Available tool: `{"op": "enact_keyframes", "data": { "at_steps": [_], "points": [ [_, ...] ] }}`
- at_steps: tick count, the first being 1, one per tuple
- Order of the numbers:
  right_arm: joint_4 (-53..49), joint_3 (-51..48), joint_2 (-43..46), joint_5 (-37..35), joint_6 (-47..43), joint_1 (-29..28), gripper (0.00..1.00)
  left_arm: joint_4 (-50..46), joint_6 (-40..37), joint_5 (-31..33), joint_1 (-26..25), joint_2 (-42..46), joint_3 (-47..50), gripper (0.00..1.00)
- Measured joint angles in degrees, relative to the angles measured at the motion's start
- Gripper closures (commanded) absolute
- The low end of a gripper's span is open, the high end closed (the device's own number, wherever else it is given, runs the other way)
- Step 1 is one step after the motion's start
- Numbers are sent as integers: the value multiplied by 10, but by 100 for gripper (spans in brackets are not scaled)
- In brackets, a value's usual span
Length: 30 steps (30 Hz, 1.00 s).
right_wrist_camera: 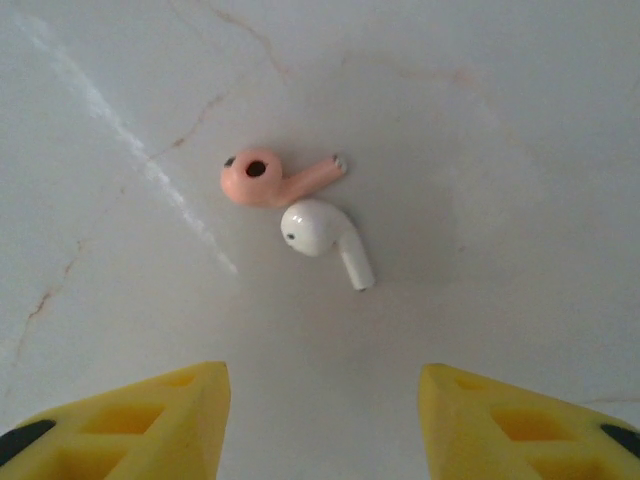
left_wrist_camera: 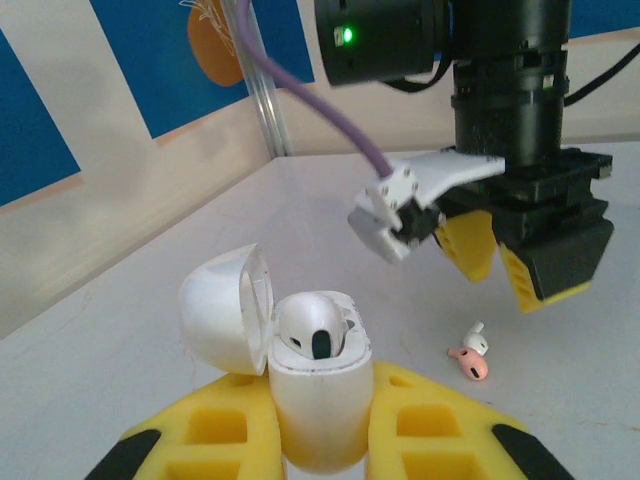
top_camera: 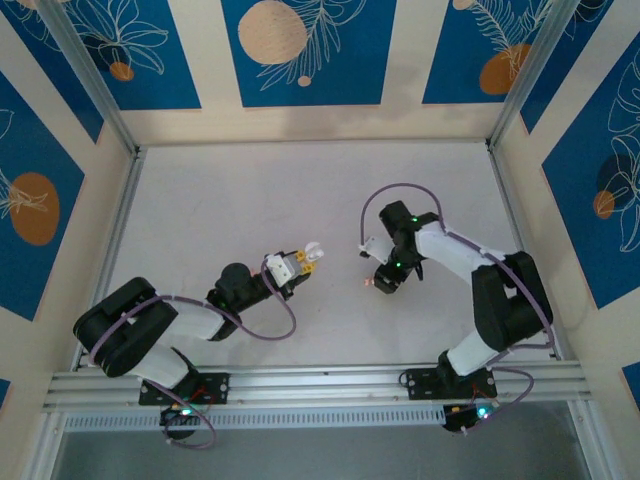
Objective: Insert the wireless bluetooth earbuds into the charging case
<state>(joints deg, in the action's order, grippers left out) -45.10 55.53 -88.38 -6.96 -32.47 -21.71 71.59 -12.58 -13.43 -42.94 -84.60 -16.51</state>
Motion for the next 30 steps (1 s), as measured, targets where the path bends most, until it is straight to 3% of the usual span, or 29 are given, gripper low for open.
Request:
{"op": "enact_keyframes", "data": {
  "at_steps": [5, 13, 30],
  "points": [
    [39, -24, 63, 58, -126, 19, 49, -3, 0, 0, 0, 5, 1, 88],
    [50, -24, 32, 63, -233, 29, 54, 9, 1, 0, 0, -7, 9, 88],
    [57, -6, -57, 68, -278, 14, 57, 60, 10, 1, -1, -52, 13, 87]
  ]
}}
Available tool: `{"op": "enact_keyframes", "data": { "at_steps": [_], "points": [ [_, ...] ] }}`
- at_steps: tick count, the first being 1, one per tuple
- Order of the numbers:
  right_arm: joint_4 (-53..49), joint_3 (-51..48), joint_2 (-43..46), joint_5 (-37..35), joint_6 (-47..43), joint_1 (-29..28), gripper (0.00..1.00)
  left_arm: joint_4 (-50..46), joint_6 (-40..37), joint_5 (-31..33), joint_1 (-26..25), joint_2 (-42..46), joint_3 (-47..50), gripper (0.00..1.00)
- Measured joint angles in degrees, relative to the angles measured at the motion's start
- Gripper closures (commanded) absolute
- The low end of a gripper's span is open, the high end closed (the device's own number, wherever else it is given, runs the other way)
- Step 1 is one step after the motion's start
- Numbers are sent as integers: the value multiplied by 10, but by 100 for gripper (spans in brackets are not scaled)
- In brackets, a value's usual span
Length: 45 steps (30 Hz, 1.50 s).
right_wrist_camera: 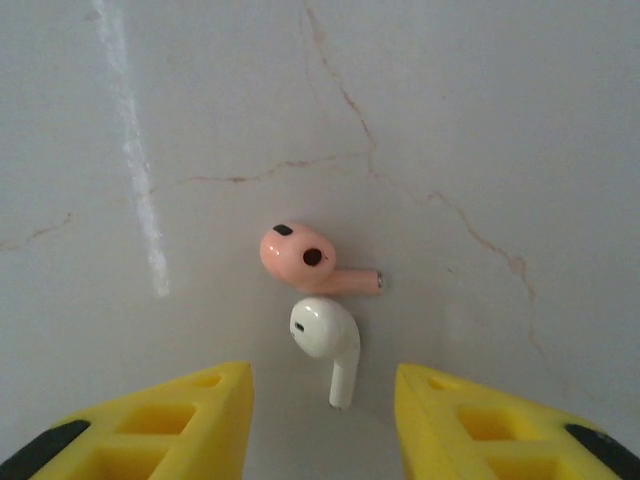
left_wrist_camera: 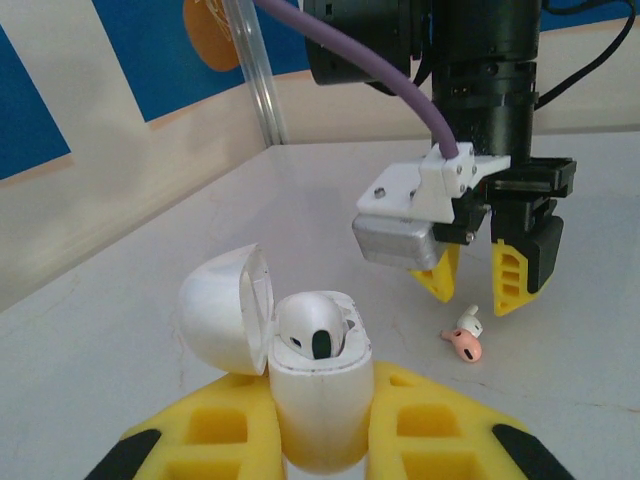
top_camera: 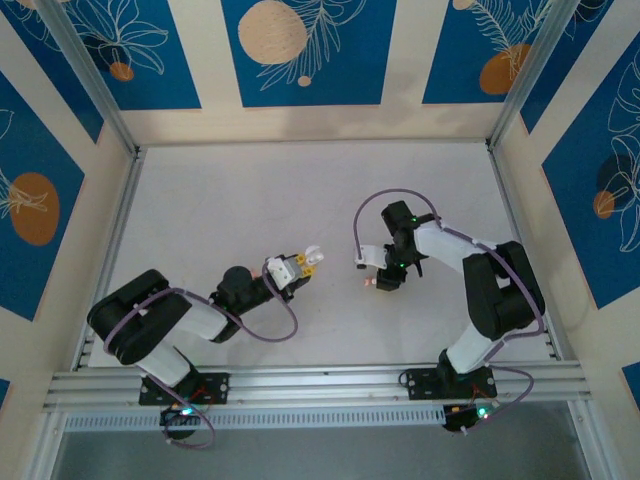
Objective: Insert the wireless bluetooth earbuds into the charging case
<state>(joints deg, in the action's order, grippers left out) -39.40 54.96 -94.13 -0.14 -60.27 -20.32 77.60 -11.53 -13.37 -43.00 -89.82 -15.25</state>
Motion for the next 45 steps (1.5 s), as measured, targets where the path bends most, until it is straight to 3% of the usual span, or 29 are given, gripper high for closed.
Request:
{"op": "enact_keyframes", "data": {
  "at_steps": [10, 32, 45],
  "points": [
    [14, 8, -36, 1, 1, -9, 58, 0, 0, 4, 0, 0, 0, 87],
    [33, 12, -39, -14, 23, -15, 77, 0, 0, 4, 0, 0, 2, 87],
    [139, -88, 117, 46, 112, -11, 77, 0, 0, -2, 0, -34, -5, 87]
  ]
}}
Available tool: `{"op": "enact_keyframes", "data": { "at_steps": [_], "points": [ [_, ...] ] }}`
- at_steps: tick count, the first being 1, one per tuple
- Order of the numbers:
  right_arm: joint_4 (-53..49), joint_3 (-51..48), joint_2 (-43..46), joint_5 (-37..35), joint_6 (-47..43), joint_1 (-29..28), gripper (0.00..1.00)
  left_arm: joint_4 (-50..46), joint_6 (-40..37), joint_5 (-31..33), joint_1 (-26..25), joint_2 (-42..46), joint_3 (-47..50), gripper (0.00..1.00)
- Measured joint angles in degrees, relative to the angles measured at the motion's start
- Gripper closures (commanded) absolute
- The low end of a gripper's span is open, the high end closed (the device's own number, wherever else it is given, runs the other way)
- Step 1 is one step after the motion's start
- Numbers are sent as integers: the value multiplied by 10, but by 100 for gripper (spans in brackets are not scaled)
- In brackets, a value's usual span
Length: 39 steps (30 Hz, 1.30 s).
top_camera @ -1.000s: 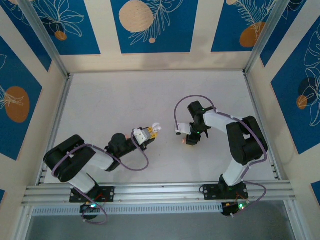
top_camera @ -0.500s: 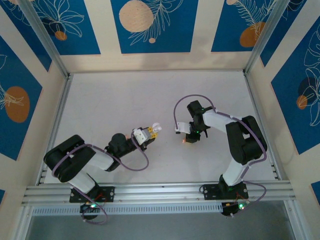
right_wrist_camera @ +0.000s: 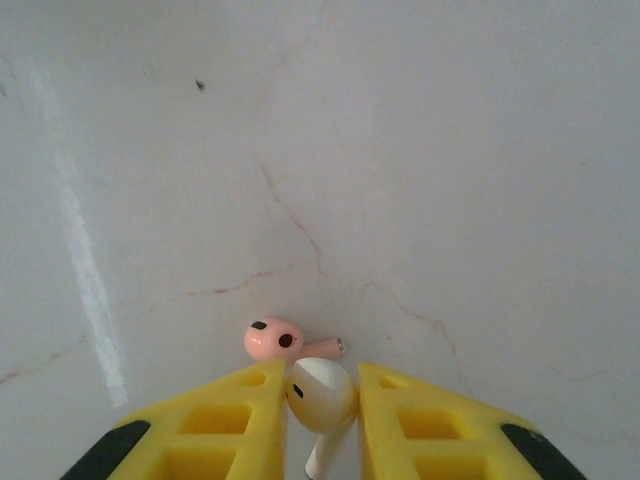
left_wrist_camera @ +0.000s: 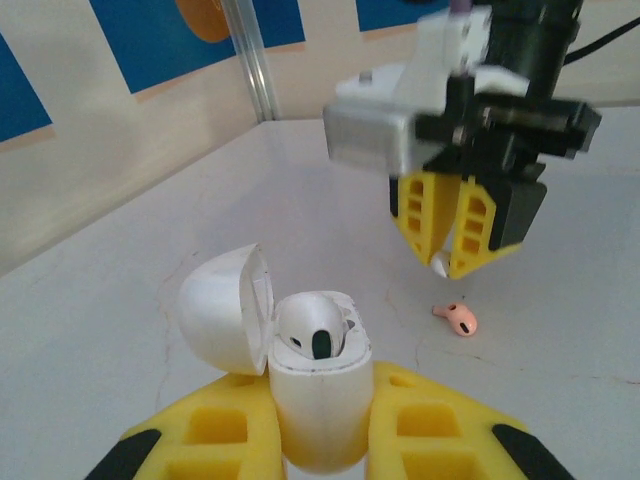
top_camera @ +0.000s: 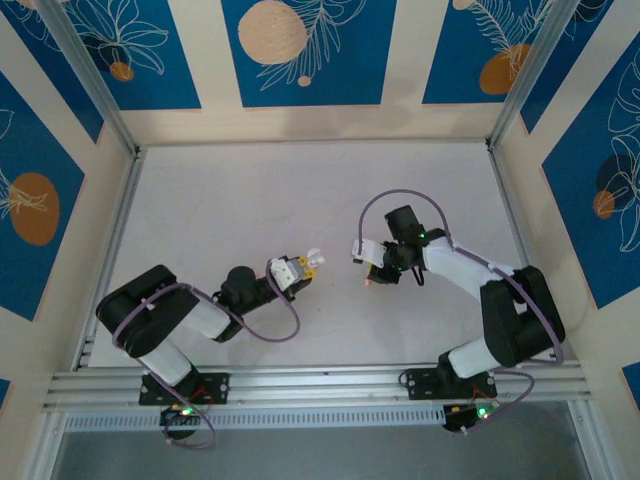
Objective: Insert the wireless bluetooth earbuds into the charging case
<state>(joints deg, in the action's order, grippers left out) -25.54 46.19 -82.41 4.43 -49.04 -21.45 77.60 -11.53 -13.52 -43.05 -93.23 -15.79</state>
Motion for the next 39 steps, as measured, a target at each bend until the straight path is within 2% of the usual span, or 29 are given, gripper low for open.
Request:
{"op": "enact_keyframes", "data": {
  "at_steps": [7, 20, 39],
  "points": [
    [78, -64, 83, 60, 63, 18, 77, 2, 3, -10, -6, -26, -22, 87],
    [236, -125, 162, 176, 194, 31, 78, 5, 21, -19, -20, -63, -65, 88],
    [515, -165, 173, 292, 421, 32, 78, 6, 49, -19, -31, -62, -85, 88]
  ]
}}
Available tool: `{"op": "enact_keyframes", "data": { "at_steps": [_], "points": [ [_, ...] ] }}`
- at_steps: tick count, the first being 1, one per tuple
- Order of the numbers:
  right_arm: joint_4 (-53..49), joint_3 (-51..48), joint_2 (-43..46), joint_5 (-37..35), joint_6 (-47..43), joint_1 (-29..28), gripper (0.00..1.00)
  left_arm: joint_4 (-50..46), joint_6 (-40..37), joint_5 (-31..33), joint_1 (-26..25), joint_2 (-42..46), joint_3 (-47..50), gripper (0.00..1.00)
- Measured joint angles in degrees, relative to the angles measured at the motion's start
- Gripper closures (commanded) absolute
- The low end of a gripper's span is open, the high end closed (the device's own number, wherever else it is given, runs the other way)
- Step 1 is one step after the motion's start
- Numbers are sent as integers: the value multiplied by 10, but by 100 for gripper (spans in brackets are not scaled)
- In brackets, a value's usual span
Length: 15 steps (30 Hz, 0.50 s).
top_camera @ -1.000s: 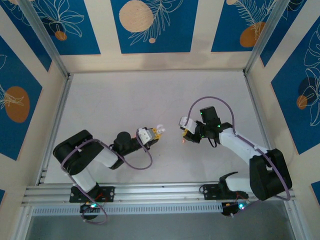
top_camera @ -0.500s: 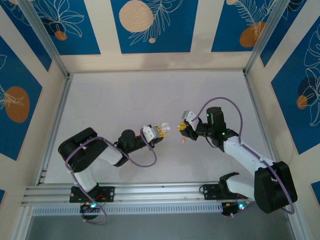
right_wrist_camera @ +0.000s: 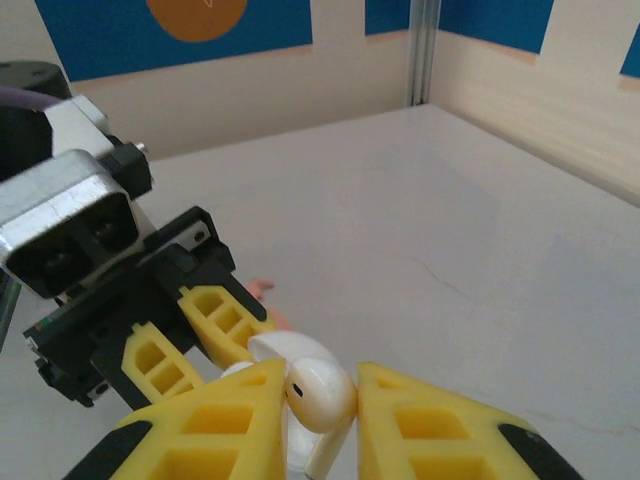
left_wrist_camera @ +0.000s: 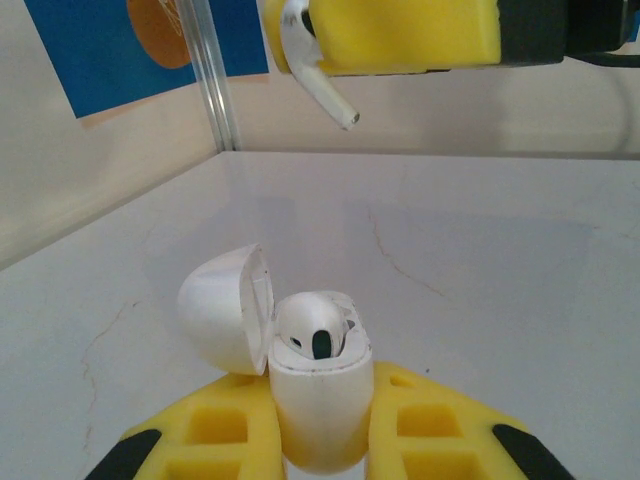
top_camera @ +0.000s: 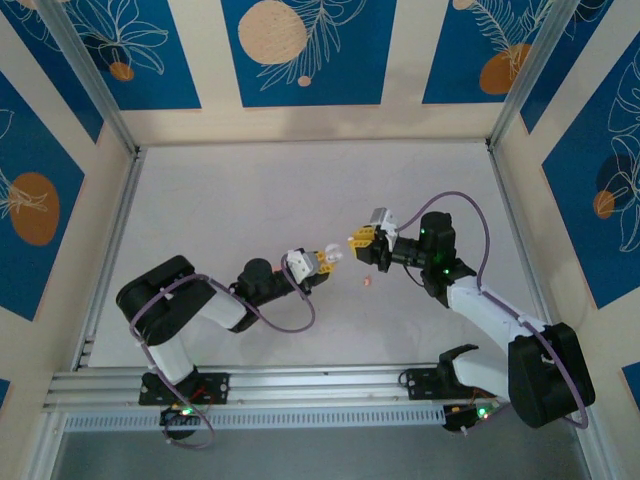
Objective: Insert the wireless bluetooth earbuds into the charging case
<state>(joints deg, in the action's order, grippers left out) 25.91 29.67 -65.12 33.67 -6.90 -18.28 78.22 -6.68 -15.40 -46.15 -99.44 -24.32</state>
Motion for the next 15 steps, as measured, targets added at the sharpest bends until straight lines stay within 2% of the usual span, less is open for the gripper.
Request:
{"op": "enact_keyframes", "data": {
  "at_steps": [7, 15],
  "points": [
    [77, -10, -2, 13, 66, -9, 78, 0, 17, 0, -6, 14, -10, 88],
    [124, -10, -34, 13, 99, -28, 78, 1, 28, 0, -7, 32, -17, 88]
  ]
}}
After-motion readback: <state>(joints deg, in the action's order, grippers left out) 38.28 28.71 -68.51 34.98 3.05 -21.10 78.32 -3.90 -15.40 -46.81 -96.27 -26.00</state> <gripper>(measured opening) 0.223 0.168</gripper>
